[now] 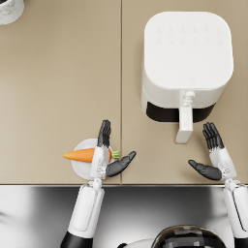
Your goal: Pick up the carrot and place it into the air fryer
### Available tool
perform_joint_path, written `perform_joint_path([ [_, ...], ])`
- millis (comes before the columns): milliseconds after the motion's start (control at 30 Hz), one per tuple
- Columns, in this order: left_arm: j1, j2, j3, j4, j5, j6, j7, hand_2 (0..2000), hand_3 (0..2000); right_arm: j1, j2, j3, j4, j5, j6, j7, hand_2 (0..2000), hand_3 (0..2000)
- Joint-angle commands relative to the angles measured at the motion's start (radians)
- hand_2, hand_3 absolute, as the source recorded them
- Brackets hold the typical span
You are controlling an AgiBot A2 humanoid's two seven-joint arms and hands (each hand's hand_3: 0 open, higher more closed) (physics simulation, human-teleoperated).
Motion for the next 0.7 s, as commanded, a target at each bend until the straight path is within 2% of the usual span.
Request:
perform_joint_path([
  [33, 0.0, 0.0, 0.0, 0.0, 0.0, 0.0, 0.0, 0, 0, 0.0, 0.0, 0.0, 0.0, 0.0, 0.0, 0.0, 0, 0],
  [700, 0.0, 0.0, 0.0, 0.0, 0.0, 0.0, 0.0, 0, 0, 0.0, 0.0, 0.0, 0.0, 0.0, 0.0, 0.0, 0, 0],
])
